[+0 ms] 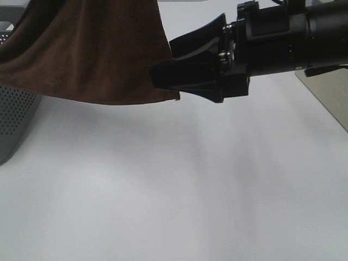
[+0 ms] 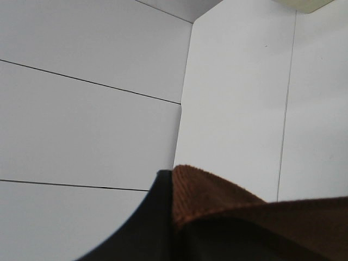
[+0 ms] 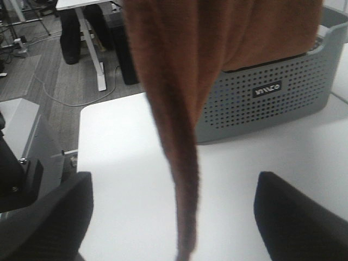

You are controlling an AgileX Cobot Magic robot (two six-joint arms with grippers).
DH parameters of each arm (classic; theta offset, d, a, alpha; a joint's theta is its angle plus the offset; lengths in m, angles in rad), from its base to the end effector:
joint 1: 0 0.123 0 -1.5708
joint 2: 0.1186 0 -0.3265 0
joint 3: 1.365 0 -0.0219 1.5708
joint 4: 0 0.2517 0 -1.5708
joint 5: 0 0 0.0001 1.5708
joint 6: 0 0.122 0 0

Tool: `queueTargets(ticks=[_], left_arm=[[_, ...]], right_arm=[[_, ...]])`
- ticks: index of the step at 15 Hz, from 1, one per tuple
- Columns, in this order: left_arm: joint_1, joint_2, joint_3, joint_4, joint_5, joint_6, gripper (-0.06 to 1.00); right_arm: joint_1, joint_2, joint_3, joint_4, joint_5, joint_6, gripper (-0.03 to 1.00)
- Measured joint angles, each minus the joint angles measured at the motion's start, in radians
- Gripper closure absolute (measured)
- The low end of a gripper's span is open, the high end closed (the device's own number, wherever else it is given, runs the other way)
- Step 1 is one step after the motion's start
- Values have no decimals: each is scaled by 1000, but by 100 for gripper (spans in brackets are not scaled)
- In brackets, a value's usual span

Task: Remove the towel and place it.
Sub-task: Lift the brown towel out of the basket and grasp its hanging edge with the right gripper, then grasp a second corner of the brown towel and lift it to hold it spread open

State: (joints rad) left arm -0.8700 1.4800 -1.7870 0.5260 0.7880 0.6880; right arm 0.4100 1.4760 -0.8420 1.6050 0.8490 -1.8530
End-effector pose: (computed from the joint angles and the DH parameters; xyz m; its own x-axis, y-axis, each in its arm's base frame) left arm 0.2532 -0.2328 0.5302 0.3405 0.8723 -0.3510 0.4148 0.1957 0.8886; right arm 0.2428 0.2054 0.2980 -0.2368 -0.2676 -0.9340 -0.9437 0.2917 0.1557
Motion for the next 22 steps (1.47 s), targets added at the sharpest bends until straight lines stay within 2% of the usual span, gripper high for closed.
queueTargets(ticks=[2, 5, 8, 11, 14, 17, 18, 22], left_arm=[[0, 20, 0, 0, 0, -1, 94], [0, 33, 0, -2, -14, -55, 94], [0, 36, 0, -44, -61, -102, 94], [0, 37, 0, -103, -77, -106, 94], [0, 37, 0, -117, -77, -106, 94], [0, 37, 0, -118, -77, -106, 94], [0, 37, 0, -120, -77, -106, 94], [0, 37, 0, -121, -77, -106, 94]], right_arm=[[43, 4, 0, -4, -1, -1, 19], [43, 10, 0, -4, -45, -1, 21], [43, 12, 0, -4, -64, -1, 27], [43, 12, 0, -4, -66, 2, 42], [43, 12, 0, -12, -80, 10, 57], [43, 12, 0, -101, -86, 56, 93], [43, 12, 0, -139, -88, 99, 96], [43, 6, -2, -130, -135, 275, 96]])
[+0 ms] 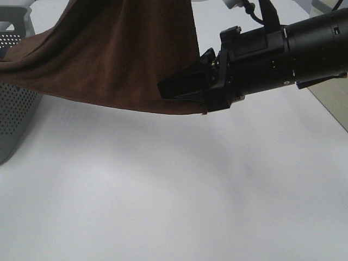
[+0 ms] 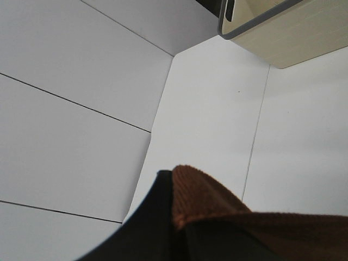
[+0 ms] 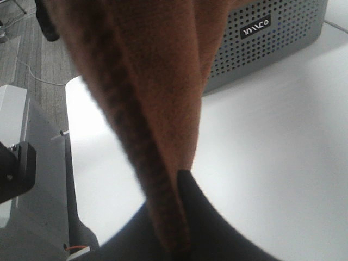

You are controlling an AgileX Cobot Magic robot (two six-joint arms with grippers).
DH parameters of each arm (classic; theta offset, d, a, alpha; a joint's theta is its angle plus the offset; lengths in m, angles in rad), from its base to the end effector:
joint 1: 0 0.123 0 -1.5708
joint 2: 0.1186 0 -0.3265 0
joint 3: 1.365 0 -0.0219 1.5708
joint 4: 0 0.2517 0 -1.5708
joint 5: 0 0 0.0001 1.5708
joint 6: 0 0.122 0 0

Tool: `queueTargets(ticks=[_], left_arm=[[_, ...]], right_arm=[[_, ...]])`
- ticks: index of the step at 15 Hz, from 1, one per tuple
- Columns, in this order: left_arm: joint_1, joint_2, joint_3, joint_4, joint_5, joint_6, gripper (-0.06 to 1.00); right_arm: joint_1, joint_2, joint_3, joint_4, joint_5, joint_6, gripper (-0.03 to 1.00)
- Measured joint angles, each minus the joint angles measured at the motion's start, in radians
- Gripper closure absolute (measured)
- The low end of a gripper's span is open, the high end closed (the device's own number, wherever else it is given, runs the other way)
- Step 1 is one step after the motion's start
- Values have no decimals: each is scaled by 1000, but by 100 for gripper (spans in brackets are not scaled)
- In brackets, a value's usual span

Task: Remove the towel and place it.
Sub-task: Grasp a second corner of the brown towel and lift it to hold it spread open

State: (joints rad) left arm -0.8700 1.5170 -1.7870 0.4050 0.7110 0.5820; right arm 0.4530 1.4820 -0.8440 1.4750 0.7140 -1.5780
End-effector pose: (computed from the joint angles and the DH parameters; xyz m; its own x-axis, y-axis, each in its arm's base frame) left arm 0.2571 -0.2560 0.5210 0.3298 0.7794 -0.5327 0.5176 0.3227 0.7925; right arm 0.2440 0.2073 0.2815 -0.4203 -0.3170 -0.8502 -0.8680 0.4134 0.2750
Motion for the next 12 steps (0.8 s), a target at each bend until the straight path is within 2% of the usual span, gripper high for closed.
queueTargets(ticks=[2, 4, 5, 7, 8, 9, 10, 11, 12], left_arm=[[0, 0, 0, -1, 2, -3, 94], [1, 0, 0, -1, 3, -40, 94], [1, 0, 0, 0, 3, -57, 94], [2, 0, 0, 18, -8, -72, 94], [16, 0, 0, 24, -31, -75, 94], [44, 0, 0, 23, -65, -79, 94], [64, 0, 0, 16, -79, -83, 94], [105, 0, 0, -2, -118, -91, 94], [195, 1, -1, -70, -198, -97, 94]], right_arm=[[0, -24, -27, -22, -22, 112, 96], [0, -67, -111, -155, -23, 342, 96], [0, -79, -180, -277, -15, 490, 96], [0, -78, -351, -631, 51, 846, 96], [0, -74, -445, -792, 107, 982, 96], [0, -63, -559, -937, 179, 1094, 96], [0, -53, -620, -1008, 223, 1145, 96], [0, -28, -732, -1131, 317, 1212, 96], [0, 61, -964, -1301, 415, 1277, 96]])
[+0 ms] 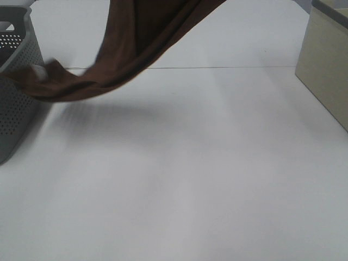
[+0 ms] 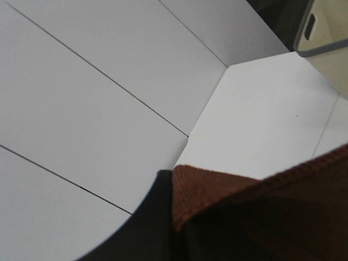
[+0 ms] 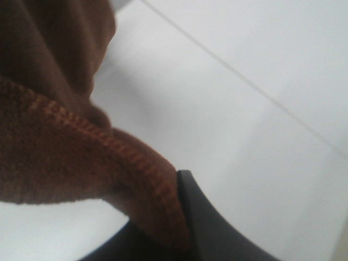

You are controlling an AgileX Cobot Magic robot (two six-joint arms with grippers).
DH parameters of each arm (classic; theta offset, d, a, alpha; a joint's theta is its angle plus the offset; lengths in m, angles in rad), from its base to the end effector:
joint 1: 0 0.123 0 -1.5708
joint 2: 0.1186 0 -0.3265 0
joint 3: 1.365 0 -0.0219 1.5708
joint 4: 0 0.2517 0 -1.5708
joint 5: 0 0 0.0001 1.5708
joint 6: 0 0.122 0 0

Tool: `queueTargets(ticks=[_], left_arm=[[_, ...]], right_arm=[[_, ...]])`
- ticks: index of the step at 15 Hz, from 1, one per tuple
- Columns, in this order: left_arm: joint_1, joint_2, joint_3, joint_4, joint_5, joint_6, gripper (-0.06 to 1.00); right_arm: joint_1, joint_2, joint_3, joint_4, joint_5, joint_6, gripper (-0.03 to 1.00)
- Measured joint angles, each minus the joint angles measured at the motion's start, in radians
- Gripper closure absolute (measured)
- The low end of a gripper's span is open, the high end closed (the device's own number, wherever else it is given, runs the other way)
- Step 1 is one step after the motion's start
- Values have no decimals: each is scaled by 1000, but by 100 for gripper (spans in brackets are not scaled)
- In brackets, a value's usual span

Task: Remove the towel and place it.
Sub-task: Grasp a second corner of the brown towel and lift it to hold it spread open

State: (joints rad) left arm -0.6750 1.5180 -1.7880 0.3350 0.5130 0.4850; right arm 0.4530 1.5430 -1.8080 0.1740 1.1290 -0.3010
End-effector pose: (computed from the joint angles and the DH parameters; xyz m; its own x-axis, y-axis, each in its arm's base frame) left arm 0.3004 -0.2152 0.5414 0.2728 0.6702 -0.6902 0.4219 0.5614 0.7119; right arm 0.3015 0.1680 0.4715 -0.4911 -0.4852 -0.7235 -0.6600 0.7493 -0.0545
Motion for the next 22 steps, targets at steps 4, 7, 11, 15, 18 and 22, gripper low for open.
queueTargets(ticks=[4, 7, 11, 15, 18, 22], left_arm=[[138, 18, 0, -73, -121, 0, 94], [212, 77, 0, -80, -233, 0, 94], [270, 173, 0, -87, -565, -4, 94], [294, 225, 0, -88, -760, -6, 94], [346, 250, 0, -88, -827, -25, 94], [373, 310, -1, -89, -904, -33, 94]], right_arm=[[0, 191, -404, -163, 20, 18, 96], [0, 298, -601, -267, -30, 18, 96], [0, 362, -624, -400, -278, 49, 96], [0, 384, -624, -499, -483, 148, 96], [0, 399, -624, -512, -569, 181, 96], [0, 444, -624, -512, -635, 202, 96]])
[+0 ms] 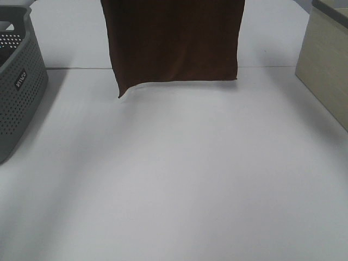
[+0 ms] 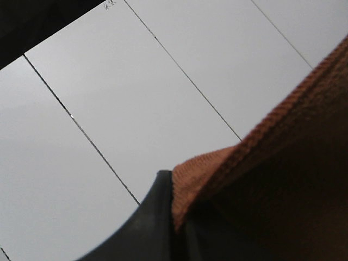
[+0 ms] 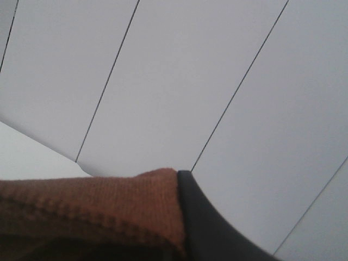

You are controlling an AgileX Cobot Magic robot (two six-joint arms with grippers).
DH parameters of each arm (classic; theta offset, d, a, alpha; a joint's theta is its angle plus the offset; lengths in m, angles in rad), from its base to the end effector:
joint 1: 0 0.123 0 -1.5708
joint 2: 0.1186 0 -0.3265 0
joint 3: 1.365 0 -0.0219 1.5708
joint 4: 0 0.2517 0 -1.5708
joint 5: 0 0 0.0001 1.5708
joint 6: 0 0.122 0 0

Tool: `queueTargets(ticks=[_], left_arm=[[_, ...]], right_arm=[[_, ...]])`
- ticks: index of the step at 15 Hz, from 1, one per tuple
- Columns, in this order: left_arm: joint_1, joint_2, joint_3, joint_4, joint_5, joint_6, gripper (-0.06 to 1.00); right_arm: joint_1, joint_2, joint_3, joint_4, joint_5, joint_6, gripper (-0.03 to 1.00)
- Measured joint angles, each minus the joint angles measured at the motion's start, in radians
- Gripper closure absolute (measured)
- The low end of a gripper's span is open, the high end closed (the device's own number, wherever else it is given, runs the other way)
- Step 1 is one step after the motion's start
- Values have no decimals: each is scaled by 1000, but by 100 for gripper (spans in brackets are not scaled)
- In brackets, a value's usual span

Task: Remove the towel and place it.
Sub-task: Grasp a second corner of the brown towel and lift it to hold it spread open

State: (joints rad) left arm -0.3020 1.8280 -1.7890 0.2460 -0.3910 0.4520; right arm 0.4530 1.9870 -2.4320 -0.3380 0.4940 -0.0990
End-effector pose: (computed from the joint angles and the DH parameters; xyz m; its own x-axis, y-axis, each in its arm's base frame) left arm 0.4556 -0.1538 0.5111 0.5454 0.4859 -0.6830 0.0434 0.7973 0.6020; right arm 0.4512 0.1982 0.5579 0.1646 -0.3467 -0.9234 -0.2465 0.8920 -0.3789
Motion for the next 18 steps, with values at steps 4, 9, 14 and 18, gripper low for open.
queueTargets(ticks=[4, 9, 14, 18], left_arm=[[34, 120, -122, -8, -51, -13, 94], [68, 481, -643, -7, -17, -136, 94], [68, 661, -917, 43, 63, -214, 94], [68, 668, -926, 117, 74, -258, 94]], right_arm=[[-21, 56, 0, 1, -94, 32, 96], [-111, 165, -3, 57, -374, 88, 96], [-153, 210, -3, 127, -423, 88, 96], [-164, 211, -3, 172, -421, 88, 96]])
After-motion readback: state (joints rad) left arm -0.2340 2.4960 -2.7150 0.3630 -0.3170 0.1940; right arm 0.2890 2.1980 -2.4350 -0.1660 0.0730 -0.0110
